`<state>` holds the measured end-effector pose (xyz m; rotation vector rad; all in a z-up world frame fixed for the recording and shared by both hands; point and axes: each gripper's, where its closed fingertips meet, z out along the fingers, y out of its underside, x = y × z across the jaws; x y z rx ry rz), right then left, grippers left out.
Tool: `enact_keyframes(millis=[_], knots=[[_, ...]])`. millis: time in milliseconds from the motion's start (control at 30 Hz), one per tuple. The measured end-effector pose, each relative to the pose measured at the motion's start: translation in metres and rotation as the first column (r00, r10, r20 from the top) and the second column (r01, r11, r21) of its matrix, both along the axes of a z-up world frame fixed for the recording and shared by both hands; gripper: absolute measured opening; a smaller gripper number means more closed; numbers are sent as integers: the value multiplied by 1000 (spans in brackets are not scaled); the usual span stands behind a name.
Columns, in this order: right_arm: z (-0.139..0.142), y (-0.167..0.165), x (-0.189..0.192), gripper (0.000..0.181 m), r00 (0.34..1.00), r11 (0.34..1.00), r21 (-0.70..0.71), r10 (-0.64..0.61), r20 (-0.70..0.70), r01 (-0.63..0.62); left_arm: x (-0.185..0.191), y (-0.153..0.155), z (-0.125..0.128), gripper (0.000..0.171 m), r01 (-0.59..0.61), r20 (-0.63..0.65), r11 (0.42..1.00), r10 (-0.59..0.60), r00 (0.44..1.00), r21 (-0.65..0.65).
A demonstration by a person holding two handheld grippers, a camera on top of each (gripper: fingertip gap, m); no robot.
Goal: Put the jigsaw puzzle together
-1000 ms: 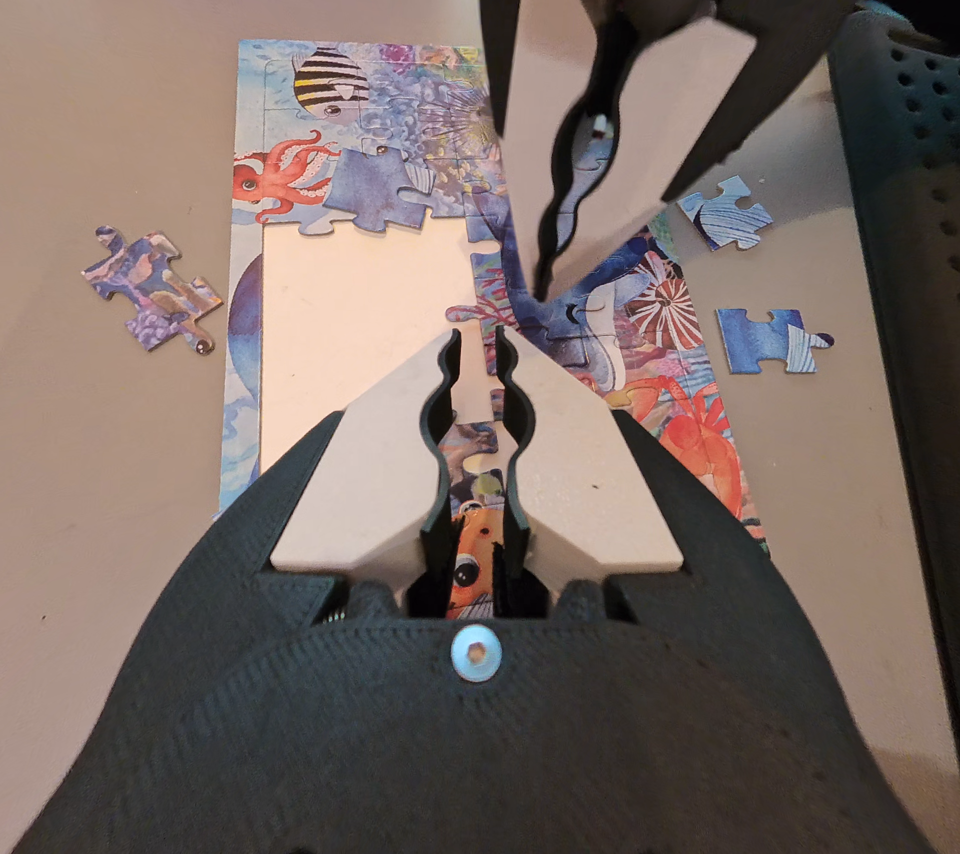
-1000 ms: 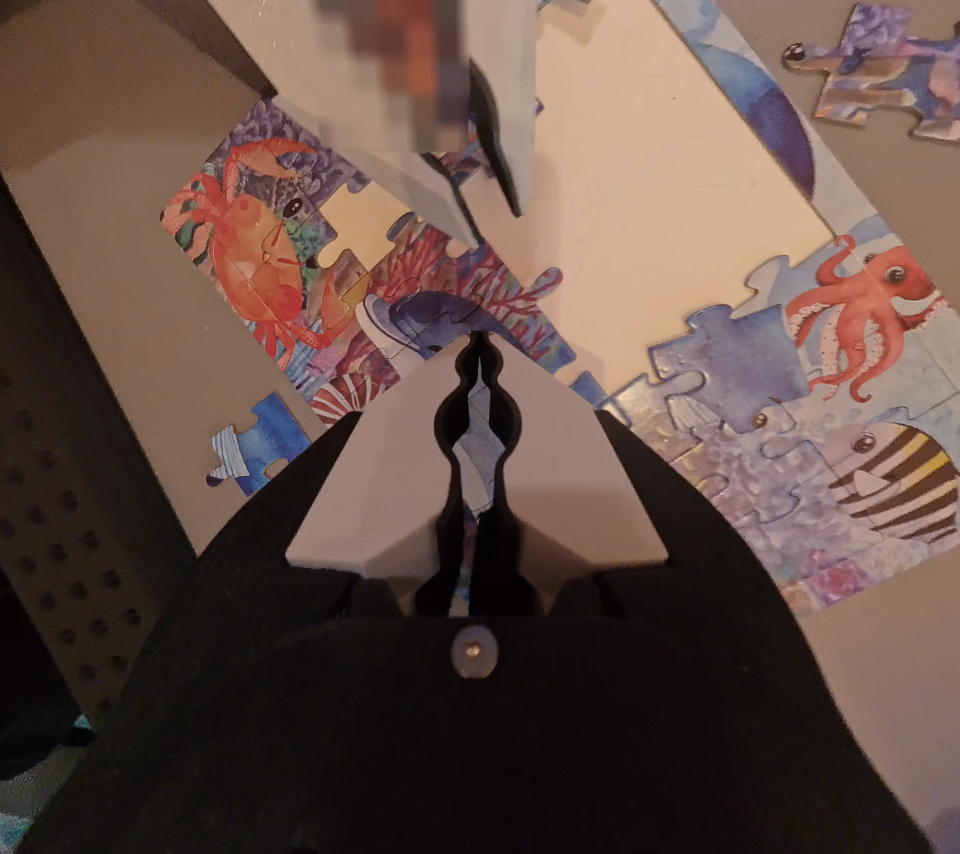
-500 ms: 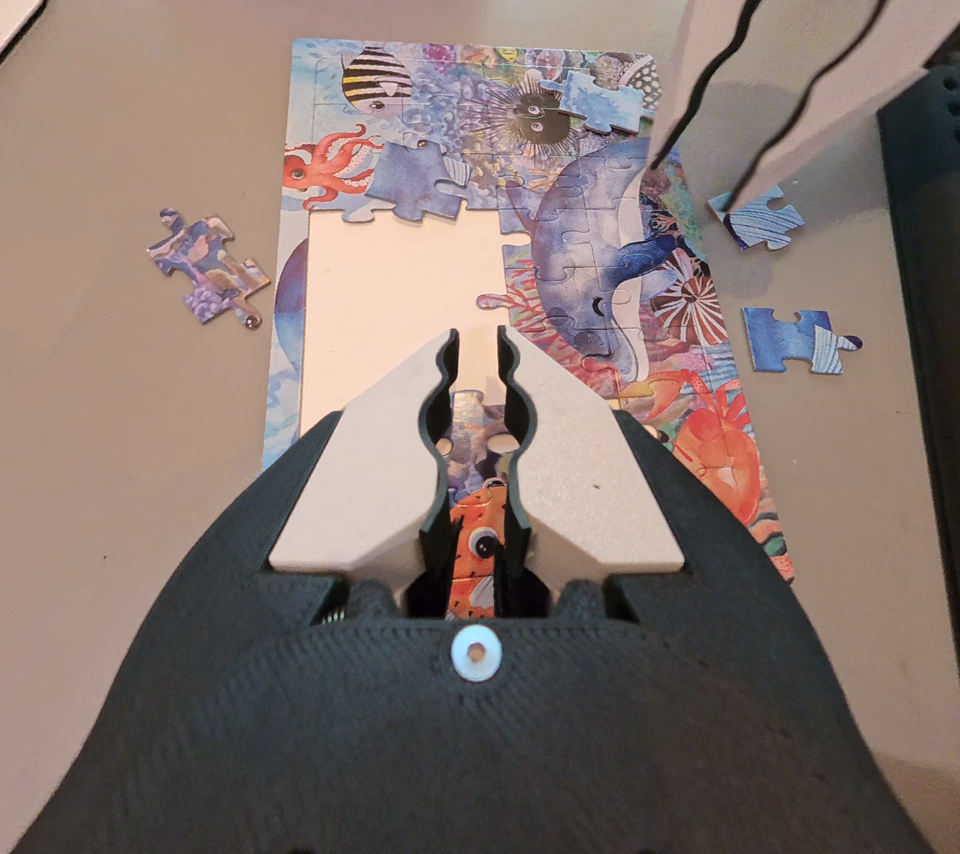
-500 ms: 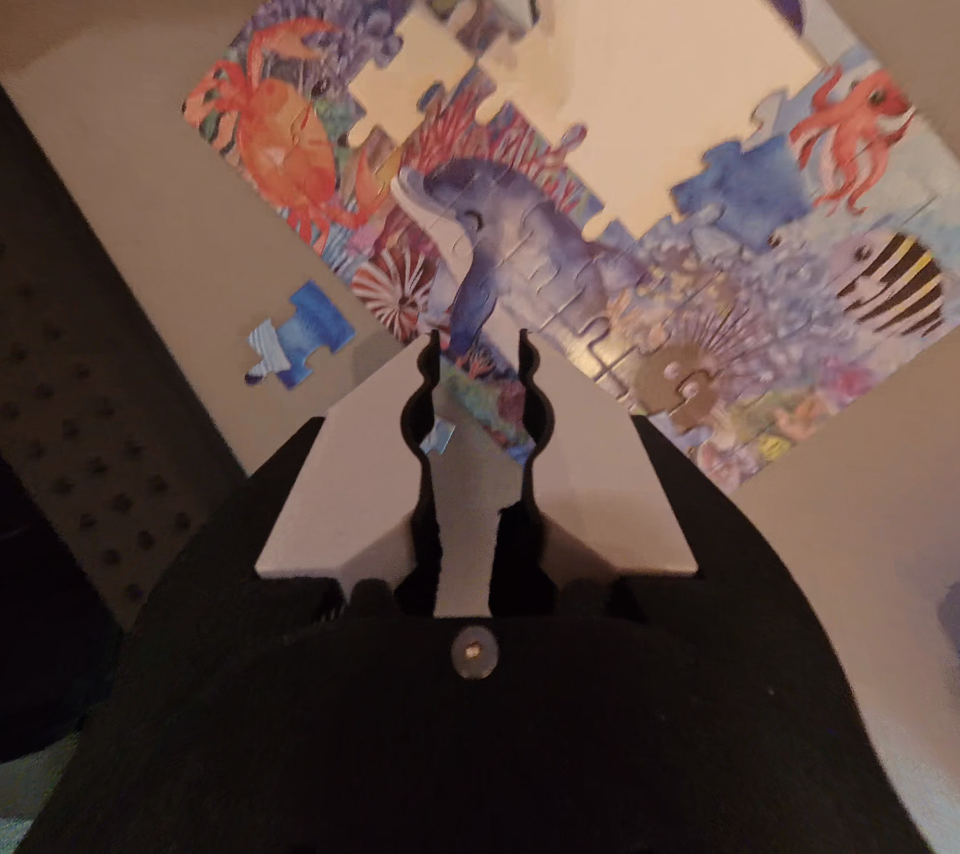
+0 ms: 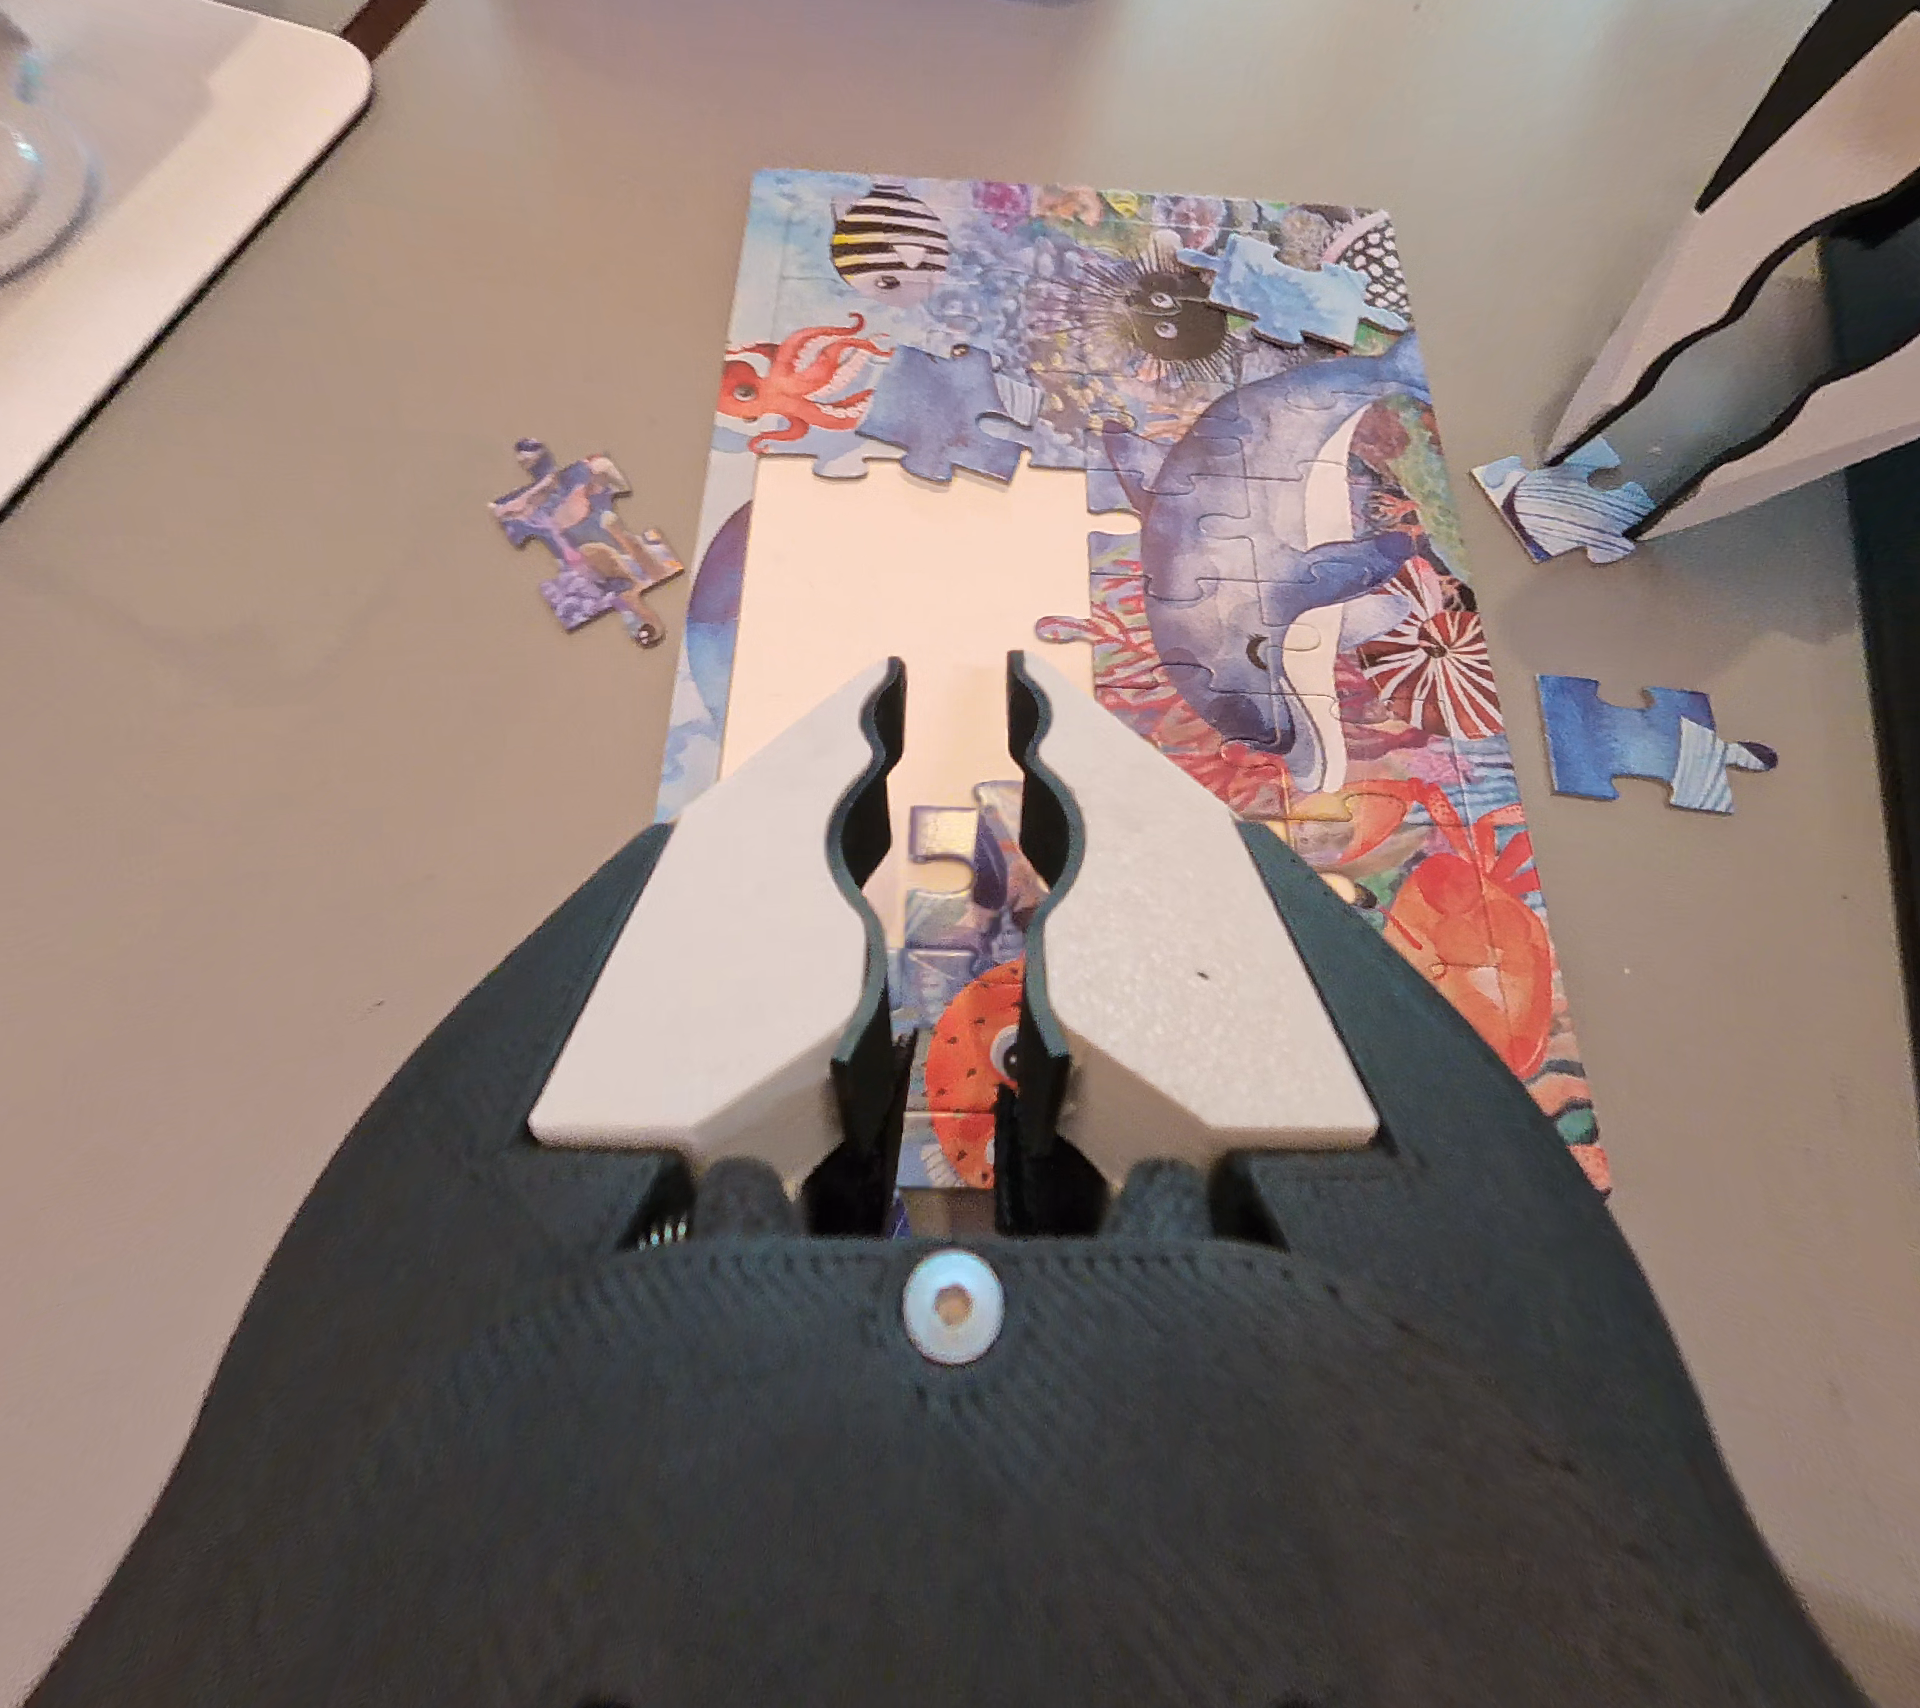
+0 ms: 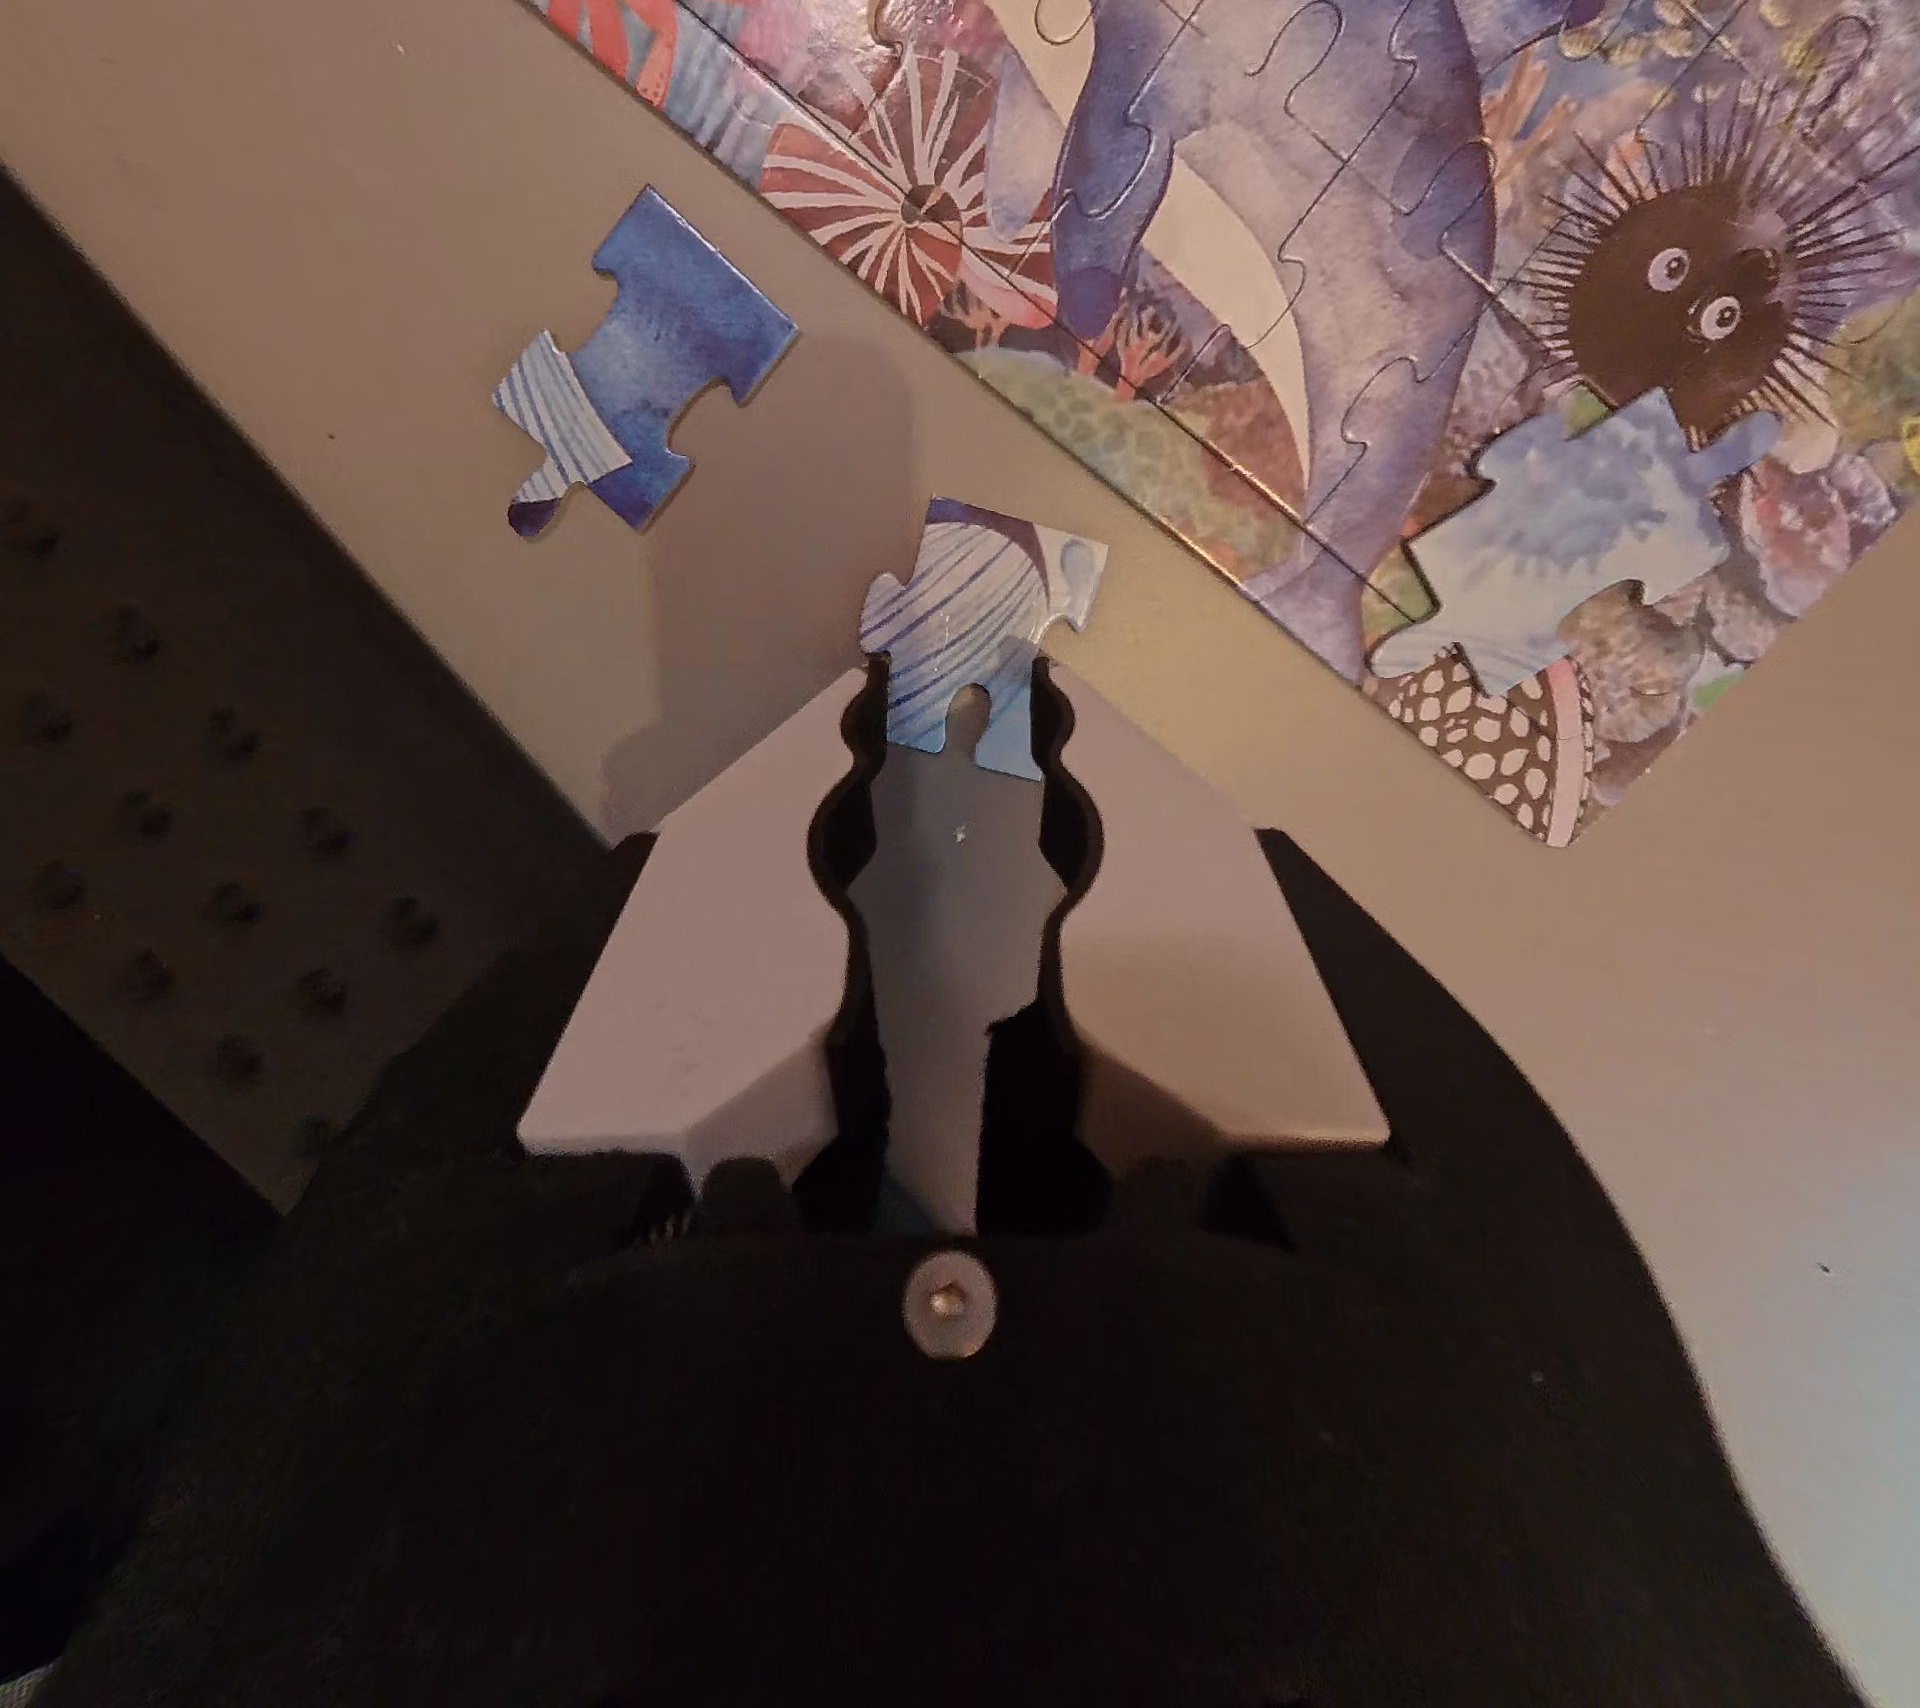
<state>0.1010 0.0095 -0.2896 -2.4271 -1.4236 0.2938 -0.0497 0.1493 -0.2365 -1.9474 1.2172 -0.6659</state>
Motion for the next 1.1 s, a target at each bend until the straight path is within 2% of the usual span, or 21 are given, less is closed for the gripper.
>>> enact_keyframes(millis=[200, 367, 500, 600, 733, 800, 933, 1033, 1100], knots=[[5, -5, -3, 25, 1000, 1000, -12, 8, -6, -8, -20, 11, 11, 17, -77, 19, 997, 77, 997, 29], [23, 7, -19, 25, 999, 998, 54, 28, -37, -26, -28, 15, 14, 18, -109, 32, 993, 108, 994, 35], [28, 22, -33, 25, 998, 994, 99, 54, -11, -53, -27, 15, 11, 20, -104, 6, 994, 104, 995, 40], [28, 38, -43, 25, 998, 993, 103, 53, -15, -52, -27, 15, 9, 20, -104, 0, 994, 104, 995, 38], [12, 54, -48, 31, 999, 998, 53, 40, 9, -40, -32, 18, 9, 21, -118, 4, 992, 118, 993, 37], [2, 53, -45, 44, 999, 1000, 3, 31, 43, -31, -36, 20, 9, 21, -129, 10, 991, 129, 992, 37], [13, 48, -46, 47, 1000, 999, 30, 17, -24, -16, -41, 23, 11, 22, -144, 18, 989, 144, 989, 35], [21, 28, -44, 49, 997, 999, -5, 49, -67, -49, -41, 23, 11, 23, -144, 13, 989, 144, 990, 37], [22, 3, -49, 53, 989, 992, -59, 107, -104, -113, -40, 22, 11, 23, -141, 11, 989, 141, 990, 38]])
